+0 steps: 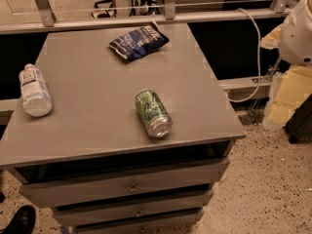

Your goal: Place green can upright

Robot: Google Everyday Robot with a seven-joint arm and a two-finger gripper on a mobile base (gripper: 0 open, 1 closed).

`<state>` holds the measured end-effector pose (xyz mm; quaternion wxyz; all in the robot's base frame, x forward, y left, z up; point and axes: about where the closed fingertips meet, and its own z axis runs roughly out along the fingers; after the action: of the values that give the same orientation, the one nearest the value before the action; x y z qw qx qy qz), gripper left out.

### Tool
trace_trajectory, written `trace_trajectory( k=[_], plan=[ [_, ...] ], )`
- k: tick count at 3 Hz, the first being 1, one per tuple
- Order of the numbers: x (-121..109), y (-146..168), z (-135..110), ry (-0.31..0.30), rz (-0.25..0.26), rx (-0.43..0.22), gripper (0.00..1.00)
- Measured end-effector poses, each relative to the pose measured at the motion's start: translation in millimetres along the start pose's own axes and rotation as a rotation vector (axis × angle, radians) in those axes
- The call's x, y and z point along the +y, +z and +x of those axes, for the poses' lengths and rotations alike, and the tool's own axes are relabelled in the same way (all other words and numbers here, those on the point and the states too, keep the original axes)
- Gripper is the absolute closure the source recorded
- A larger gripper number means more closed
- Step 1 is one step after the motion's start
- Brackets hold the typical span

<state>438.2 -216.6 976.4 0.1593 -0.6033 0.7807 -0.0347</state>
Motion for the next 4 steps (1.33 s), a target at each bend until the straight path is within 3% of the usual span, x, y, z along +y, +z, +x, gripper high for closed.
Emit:
trace_trajectory(
  k=[1, 2, 4],
  plan=[
    [0, 0, 0, 0.000, 0.000, 0.000, 0.00],
    [7, 7, -10, 0.017, -0.016, -0.040, 0.00],
    [23, 44, -98, 0.139, -0.133, -0.176, 0.00]
  ],
)
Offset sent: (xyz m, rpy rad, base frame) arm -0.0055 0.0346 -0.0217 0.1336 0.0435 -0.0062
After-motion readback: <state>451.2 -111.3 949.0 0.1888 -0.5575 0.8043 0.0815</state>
